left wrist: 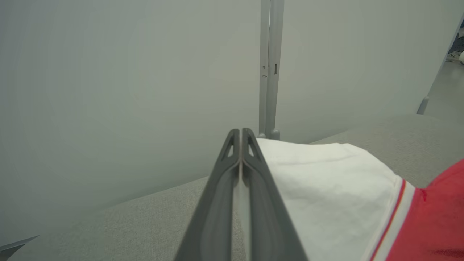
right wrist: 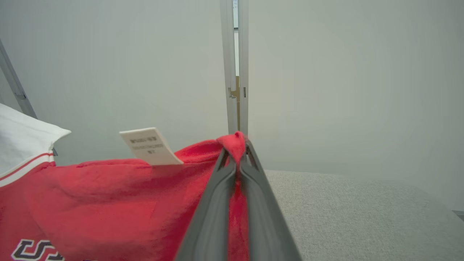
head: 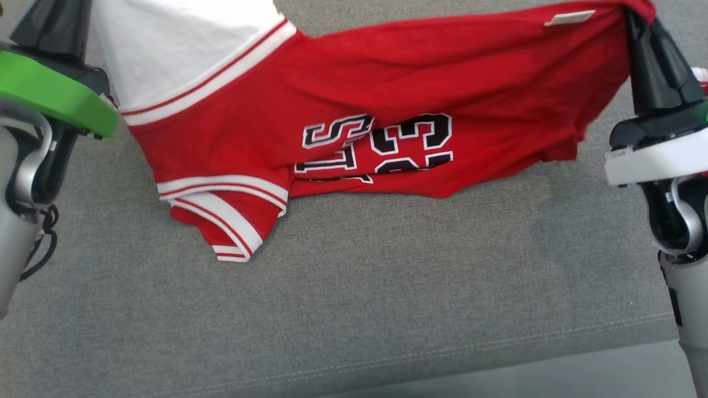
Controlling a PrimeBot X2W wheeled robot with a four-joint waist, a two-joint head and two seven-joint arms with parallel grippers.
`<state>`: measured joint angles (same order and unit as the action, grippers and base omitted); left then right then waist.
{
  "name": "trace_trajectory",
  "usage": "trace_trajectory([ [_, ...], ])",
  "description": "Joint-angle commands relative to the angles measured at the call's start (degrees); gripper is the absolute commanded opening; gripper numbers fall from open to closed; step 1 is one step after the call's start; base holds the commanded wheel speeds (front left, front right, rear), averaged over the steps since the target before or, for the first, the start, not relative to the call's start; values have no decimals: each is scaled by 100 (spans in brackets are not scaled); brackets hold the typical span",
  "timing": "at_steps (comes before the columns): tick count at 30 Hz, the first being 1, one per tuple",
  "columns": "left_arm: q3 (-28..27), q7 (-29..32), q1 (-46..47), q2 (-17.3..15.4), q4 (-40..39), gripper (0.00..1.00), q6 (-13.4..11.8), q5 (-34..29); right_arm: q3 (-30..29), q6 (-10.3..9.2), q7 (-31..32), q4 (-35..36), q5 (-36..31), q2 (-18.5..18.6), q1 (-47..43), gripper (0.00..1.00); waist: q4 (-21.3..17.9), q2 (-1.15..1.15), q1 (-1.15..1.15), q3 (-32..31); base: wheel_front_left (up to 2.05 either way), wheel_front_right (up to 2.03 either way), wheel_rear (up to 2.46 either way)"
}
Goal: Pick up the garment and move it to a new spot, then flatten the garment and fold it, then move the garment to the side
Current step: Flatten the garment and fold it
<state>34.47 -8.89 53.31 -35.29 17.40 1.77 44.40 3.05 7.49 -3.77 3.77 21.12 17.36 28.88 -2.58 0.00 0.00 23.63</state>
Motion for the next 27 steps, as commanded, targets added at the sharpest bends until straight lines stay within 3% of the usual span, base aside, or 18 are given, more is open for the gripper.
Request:
trace_trajectory([
  [1,-48,27,102,-118,-173,0,-95,-73,-50,0,31,83,48,45,131,0,40,0,0,-162,0,0,0],
  [13,-308,550,607,-482,-1555,0,-832,-352,-8,0,630,189,368,295,971,0,165,0,0,-1025,0,0,0],
  [22,-378,991,922,-517,-1838,0,-1015,-240,24,0,981,97,626,335,1240,0,162,0,0,-1448,0,0,0],
  [27,-357,1150,1148,-361,-1676,0,-1012,-156,120,0,1128,-249,848,287,1545,0,149,0,0,-1441,0,0,0],
])
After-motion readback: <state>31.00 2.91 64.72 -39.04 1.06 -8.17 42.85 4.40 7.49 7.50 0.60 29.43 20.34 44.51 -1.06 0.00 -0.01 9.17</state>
